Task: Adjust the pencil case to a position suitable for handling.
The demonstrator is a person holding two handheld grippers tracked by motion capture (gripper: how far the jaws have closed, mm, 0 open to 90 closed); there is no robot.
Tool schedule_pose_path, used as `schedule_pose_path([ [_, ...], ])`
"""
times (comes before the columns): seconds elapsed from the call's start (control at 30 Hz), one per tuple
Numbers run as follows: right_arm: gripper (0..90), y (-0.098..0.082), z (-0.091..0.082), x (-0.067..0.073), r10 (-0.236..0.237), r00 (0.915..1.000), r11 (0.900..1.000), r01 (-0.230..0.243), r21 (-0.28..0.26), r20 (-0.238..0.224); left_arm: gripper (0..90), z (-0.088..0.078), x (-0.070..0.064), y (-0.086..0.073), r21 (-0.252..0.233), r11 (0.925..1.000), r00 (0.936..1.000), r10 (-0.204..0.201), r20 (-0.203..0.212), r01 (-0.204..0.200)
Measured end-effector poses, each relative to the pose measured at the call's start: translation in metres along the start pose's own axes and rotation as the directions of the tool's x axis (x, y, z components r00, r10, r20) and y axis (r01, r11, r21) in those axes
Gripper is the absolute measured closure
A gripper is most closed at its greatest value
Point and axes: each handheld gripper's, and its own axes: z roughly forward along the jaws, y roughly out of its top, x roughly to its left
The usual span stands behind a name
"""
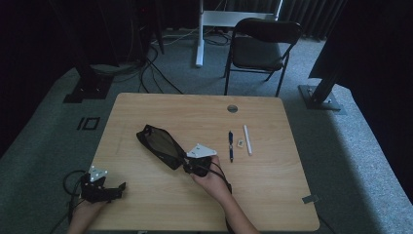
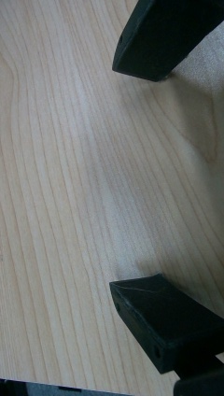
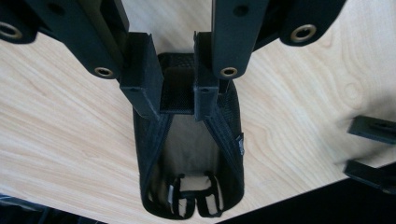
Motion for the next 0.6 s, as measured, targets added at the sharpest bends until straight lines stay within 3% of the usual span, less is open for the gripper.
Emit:
schedule_pose_path([
  [0.07, 73.0, -0.002, -0.004, 0.0, -0.02, 0.9996, 1.0, 0.02, 0.002, 0.02, 0.2, 0.0, 0.0, 0.0, 0.0, 1.0, 1.0, 0.0, 0.0, 0.0],
  [0.6, 73.0, -0.017, -0.031, -0.002, -0.007, 0.9999, 1.0, 0.007, 0.0, 0.008, 0.2, 0.0, 0.0, 0.0, -0.001, 1.0, 1.0, 0.0, 0.0, 0.0],
])
